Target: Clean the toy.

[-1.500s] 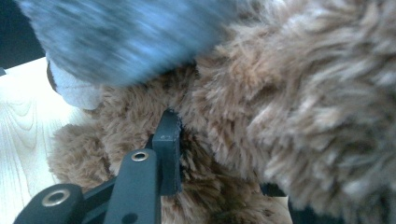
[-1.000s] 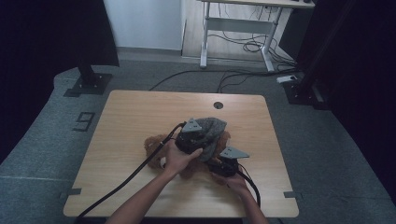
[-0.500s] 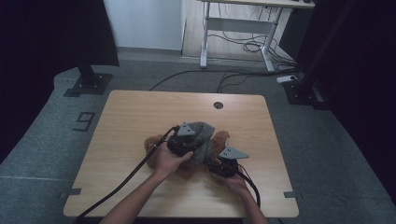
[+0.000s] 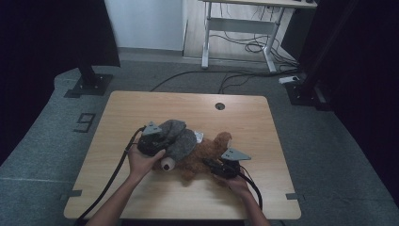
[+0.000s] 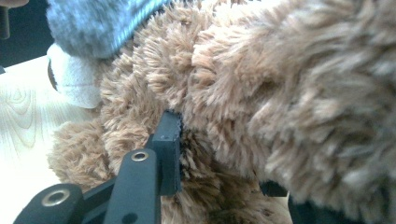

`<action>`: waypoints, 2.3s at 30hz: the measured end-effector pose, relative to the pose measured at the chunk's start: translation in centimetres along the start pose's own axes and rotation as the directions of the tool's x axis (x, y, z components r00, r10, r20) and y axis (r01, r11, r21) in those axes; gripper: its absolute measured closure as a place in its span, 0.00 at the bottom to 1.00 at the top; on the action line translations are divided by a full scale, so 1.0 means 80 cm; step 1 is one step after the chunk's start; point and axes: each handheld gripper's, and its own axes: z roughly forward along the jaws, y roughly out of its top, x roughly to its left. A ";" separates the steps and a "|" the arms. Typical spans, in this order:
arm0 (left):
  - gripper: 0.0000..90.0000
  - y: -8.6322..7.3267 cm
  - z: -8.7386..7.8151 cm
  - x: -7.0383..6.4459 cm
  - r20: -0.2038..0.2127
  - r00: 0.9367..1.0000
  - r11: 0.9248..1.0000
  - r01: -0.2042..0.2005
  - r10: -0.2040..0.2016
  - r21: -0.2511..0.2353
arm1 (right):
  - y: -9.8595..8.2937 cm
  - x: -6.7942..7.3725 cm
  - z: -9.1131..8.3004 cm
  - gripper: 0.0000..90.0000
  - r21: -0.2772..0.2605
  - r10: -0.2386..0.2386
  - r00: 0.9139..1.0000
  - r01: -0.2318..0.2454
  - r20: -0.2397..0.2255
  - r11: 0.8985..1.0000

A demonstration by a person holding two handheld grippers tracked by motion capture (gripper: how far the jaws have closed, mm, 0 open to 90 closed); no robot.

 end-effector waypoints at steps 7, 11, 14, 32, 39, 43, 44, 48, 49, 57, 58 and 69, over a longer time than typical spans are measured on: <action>0.87 -0.016 -0.025 0.017 -0.017 0.999 0.999 0.026 -0.027 -0.039 | 0.000 0.000 0.000 0.65 -0.003 0.004 1.000 -0.004 0.000 1.000; 0.87 -0.028 -0.041 0.035 -0.050 0.997 0.996 0.061 -0.065 -0.067 | 0.000 0.000 0.000 0.65 -0.003 0.005 1.000 -0.005 -0.001 1.000; 0.87 -0.032 -0.053 0.043 -0.091 0.993 0.994 0.068 -0.076 -0.084 | -0.001 0.000 0.000 0.65 -0.004 0.006 1.000 -0.006 0.001 1.000; 0.87 0.045 0.022 -0.060 0.197 0.979 0.992 -0.023 0.047 -0.121 | -0.002 -0.001 -0.001 0.65 -0.008 0.016 1.000 -0.016 0.000 1.000; 0.87 0.057 0.060 -0.093 0.236 0.969 0.996 -0.050 0.067 -0.077 | -0.002 -0.001 -0.001 0.65 -0.009 0.016 1.000 -0.016 0.000 1.000; 0.87 0.048 0.084 -0.099 0.234 0.970 0.998 -0.069 0.069 -0.009 | -0.002 -0.001 -0.001 0.65 -0.011 0.012 1.000 -0.012 0.002 1.000; 0.87 0.045 0.088 -0.099 0.241 0.968 0.997 -0.071 0.067 0.008 | -0.002 -0.001 -0.001 0.65 -0.009 0.011 1.000 -0.011 0.002 1.000; 0.87 0.031 0.100 -0.103 0.261 0.962 0.994 -0.095 0.080 0.045 | -0.003 -0.002 0.001 0.65 0.002 0.015 1.000 -0.015 0.007 1.000; 0.87 0.031 0.099 -0.103 0.257 0.963 0.994 -0.099 0.084 0.046 | -0.003 -0.003 0.001 0.65 0.003 0.018 1.000 -0.018 0.006 1.000; 0.87 0.021 0.062 -0.073 0.159 0.983 0.993 -0.105 0.095 0.052 | -0.003 0.000 0.000 0.65 -0.004 0.007 1.000 -0.007 0.016 1.000; 0.87 0.021 0.062 -0.073 0.159 0.983 0.993 -0.105 0.095 0.052 | -0.003 0.000 0.000 0.65 -0.005 0.008 1.000 -0.008 0.017 1.000; 0.87 -0.012 -0.025 0.036 -0.018 1.000 1.000 0.021 -0.021 -0.006 | -0.003 0.000 0.000 0.65 -0.009 0.009 1.000 -0.009 0.017 1.000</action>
